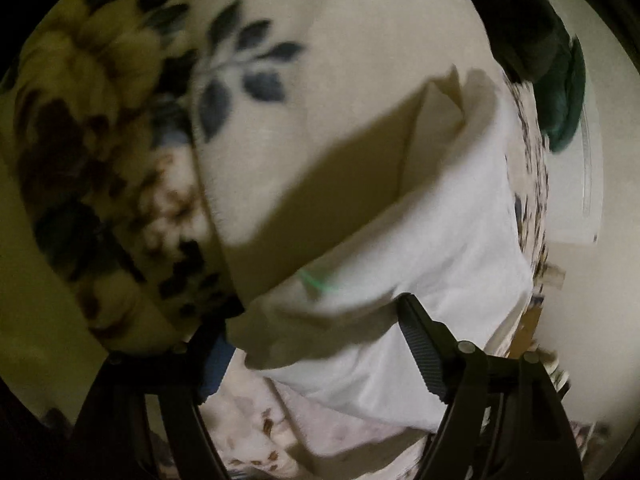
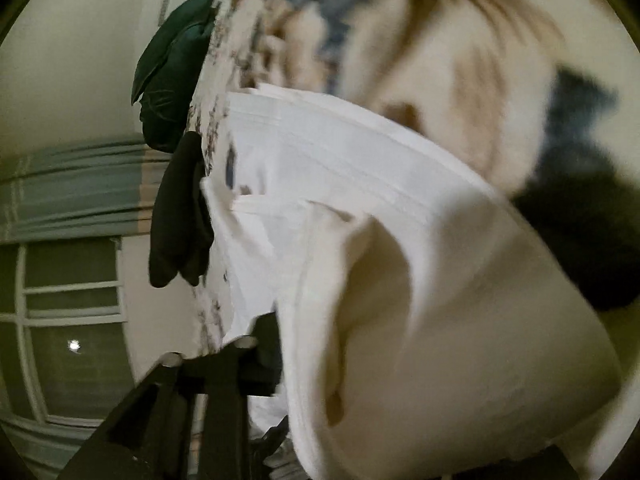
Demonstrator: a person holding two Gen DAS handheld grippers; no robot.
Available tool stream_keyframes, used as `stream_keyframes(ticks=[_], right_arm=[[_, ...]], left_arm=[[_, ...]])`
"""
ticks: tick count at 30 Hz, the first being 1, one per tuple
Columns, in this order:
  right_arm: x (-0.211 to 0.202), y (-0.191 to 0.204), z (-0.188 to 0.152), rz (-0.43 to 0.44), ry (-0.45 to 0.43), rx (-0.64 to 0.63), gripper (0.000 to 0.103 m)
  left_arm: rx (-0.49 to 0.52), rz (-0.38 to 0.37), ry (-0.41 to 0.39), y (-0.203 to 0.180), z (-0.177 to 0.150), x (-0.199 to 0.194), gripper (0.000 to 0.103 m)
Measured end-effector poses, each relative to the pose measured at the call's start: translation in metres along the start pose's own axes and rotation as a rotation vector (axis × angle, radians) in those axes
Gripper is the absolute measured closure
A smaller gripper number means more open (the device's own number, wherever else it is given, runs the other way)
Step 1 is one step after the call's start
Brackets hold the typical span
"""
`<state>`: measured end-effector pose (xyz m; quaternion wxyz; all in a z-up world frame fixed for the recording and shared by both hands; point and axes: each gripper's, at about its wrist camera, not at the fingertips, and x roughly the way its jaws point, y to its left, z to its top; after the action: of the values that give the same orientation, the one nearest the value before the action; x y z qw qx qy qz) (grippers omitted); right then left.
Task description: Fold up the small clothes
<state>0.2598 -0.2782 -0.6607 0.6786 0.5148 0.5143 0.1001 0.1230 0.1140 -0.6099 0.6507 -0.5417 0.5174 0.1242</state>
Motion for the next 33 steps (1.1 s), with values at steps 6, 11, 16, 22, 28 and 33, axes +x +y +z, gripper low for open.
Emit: stream_keyframes(ticks=[6,11,16,22,28,33], right_arm=[[-0.021,0.061,-0.017,-0.195,-0.082,-0.213,0.094],[-0.002,0.145,-0.055,-0.398,-0.087,-0.678,0.094],[0.058,0.209,-0.148,-0.525,0.036,-1.257,0.094],[0.111,0.186,-0.26,-0.603,0.276,-1.752,0.094],[0.115,0.166,-0.279,-0.622,0.359,-1.792,0.064],[0.082,0.17,-0.265,-0.506,0.469,-1.608,0.033]], left_arm=[[-0.023,-0.041,0.059,0.001,0.008,-0.001,0.027],[-0.018,-0.052,0.062,0.016,0.018,-0.033,0.027],[-0.073,-0.053,0.027,0.056,0.019,-0.072,0.027],[-0.152,0.015,-0.039,0.121,0.033,-0.116,0.027],[-0.195,0.004,-0.083,0.137,0.052,-0.134,0.027],[-0.017,-0.049,-0.073,0.081,0.075,-0.134,0.027]])
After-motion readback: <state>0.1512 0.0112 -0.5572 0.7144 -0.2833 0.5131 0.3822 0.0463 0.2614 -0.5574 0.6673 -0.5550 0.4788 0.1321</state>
